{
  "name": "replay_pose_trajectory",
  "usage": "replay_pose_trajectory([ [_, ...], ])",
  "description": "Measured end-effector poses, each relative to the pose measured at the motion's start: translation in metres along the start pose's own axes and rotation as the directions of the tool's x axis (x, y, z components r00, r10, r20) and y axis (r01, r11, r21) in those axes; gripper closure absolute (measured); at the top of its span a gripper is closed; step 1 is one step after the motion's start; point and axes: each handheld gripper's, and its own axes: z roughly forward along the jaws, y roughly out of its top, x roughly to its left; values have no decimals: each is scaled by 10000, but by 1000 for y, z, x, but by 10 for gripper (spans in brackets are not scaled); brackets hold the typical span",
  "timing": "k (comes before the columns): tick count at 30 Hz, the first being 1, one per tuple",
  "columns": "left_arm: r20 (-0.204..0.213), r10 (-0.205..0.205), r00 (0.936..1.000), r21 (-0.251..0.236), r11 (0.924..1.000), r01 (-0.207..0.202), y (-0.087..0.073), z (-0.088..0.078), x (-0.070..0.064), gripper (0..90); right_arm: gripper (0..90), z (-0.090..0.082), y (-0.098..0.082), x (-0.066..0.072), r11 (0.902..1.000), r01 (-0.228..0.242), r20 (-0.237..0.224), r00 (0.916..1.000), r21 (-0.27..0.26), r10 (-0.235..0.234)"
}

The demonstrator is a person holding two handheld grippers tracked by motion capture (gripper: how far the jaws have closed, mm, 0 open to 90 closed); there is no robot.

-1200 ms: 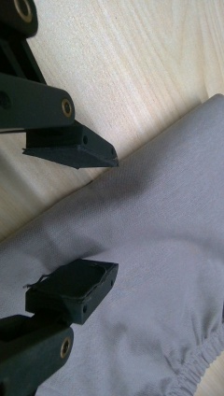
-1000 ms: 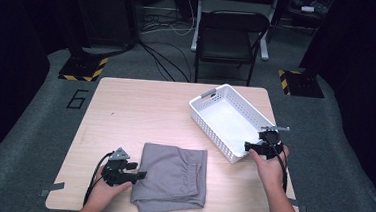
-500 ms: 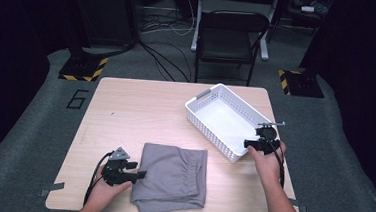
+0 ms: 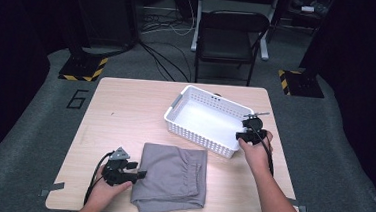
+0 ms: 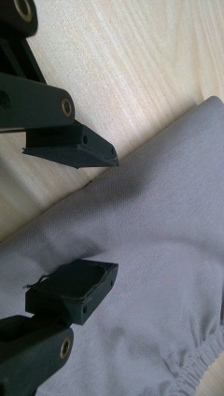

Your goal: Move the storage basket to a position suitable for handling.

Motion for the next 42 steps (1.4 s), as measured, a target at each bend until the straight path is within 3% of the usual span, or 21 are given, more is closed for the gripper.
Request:
replay_pose_trajectory([
  [17,92,48,9999,136,9999,-49,0,-1,0,423,633,16,27,41,9977,599,-611,9962,-333,-618],
  [22,133,36,9999,162,9999,-38,0,0,0,424,653,18,34,47,9960,846,-747,9934,-274,-864],
  [27,88,25,10000,39,10000,-26,-1,1,-1,423,671,22,36,51,9967,723,-1099,9910,-372,-760],
  [42,209,82,9997,162,9998,-85,0,-1,-2,425,684,27,45,55,9956,904,-1191,9886,-238,-926],
])
